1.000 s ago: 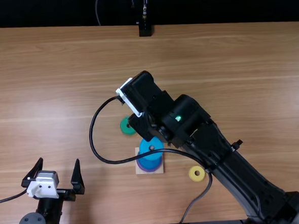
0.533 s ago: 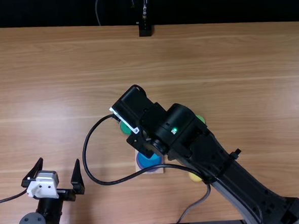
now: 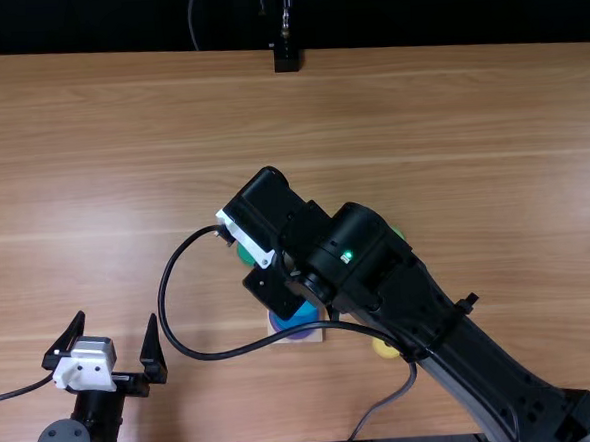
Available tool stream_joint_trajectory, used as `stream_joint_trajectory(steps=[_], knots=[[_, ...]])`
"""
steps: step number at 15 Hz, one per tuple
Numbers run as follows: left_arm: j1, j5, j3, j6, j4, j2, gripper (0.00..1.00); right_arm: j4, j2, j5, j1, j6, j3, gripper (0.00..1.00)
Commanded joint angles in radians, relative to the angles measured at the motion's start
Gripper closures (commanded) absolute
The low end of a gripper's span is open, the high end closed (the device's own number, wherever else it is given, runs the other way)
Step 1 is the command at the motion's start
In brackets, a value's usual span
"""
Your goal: Build the Hanoi tower: stack the rings onto the peg from bottom to top in this color order: purple, dark blue, light blue, dark green, light green, yellow, orange.
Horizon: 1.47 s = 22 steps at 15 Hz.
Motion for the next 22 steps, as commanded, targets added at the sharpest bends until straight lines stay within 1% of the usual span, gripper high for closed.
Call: stream_joint_trajectory(steps=[1, 2, 4, 6, 9, 10, 12, 14, 16, 22], knots=[[0.000, 0.015, -0.044, 0.011, -0.005, -0.012, 0.00, -0.003, -0.007, -0.021, -0.008, 0.007, 0.011, 1.00], [0.000, 0.015, -0.044, 0.011, -0.005, -0.012, 0.00, -0.007, -0.007, -0.015, -0.008, 0.003, 0.009, 1.00], [0.000, 0.015, -0.044, 0.011, -0.005, -0.012, 0.00, -0.040, -0.007, -0.015, -0.008, -0.002, 0.000, 1.00], [-0.002, 0.015, -0.044, 0.011, -0.005, -0.012, 0.00, -0.079, -0.007, -0.015, -0.010, -0.032, -0.005, 1.00], [0.000, 0.015, -0.044, 0.011, -0.005, -0.012, 0.00, -0.086, -0.006, -0.013, -0.020, -0.035, -0.022, 1.00], [0.000, 0.015, -0.044, 0.011, -0.005, -0.012, 0.00, -0.084, -0.006, -0.015, -0.043, -0.035, -0.034, 1.00], [0.000, 0.015, -0.044, 0.011, -0.005, -0.012, 0.00, -0.081, -0.004, -0.017, -0.083, -0.050, -0.040, 1.00], [0.000, 0.015, -0.044, 0.011, -0.005, -0.012, 0.00, -0.077, -0.004, -0.017, -0.125, -0.054, -0.038, 1.00], [0.000, 0.015, -0.044, 0.011, -0.005, -0.012, 0.00, -0.077, -0.006, -0.019, -0.131, -0.065, -0.038, 1.00], [0.000, 0.015, -0.044, 0.011, -0.005, -0.012, 0.00, -0.079, -0.007, -0.021, -0.129, -0.065, -0.029, 1.00]])
